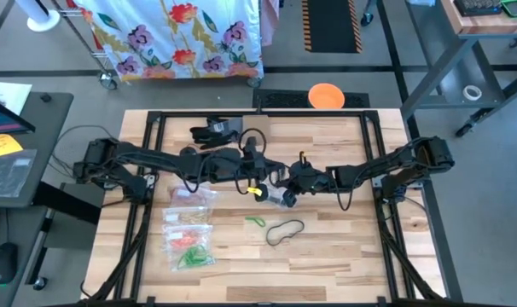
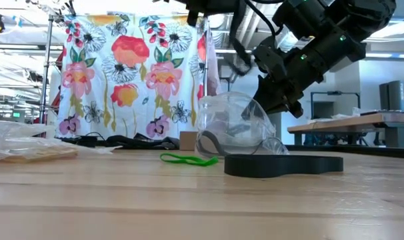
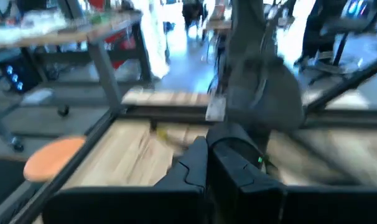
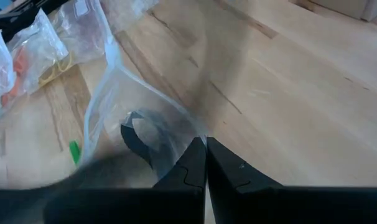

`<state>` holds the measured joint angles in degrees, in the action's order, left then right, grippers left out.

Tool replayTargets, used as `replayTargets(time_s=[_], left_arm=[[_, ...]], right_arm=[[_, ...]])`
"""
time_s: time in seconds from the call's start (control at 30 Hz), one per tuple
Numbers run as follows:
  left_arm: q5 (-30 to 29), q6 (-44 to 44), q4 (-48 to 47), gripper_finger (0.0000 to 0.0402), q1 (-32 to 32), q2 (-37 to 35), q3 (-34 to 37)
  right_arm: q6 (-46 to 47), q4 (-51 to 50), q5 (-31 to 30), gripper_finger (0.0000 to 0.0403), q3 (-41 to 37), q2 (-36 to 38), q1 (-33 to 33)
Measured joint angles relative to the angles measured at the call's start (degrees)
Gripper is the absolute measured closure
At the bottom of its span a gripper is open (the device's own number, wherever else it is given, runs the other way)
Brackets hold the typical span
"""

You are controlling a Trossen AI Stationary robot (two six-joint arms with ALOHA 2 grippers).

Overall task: Sort rubber bands
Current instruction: Put the black rubber band into the transparent zip bag

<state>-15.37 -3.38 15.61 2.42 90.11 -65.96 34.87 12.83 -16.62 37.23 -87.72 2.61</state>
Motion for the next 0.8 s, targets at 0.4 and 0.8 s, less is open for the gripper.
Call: replayTargets(time_s=[0.4, 0.8], left_arm=[[-2.95, 2.40, 0.65, 0.0401, -0.11, 2.53, 3.36], [-1.37, 5.99, 0.01, 0.0401, 1.52, 4.16, 3.46]], right_arm=[[0.04, 0.25, 0.03, 0.0403, 0.00, 0.00, 0.00], [0.01, 0.22, 0.04, 0.0403, 0.01, 0.00, 0.00]])
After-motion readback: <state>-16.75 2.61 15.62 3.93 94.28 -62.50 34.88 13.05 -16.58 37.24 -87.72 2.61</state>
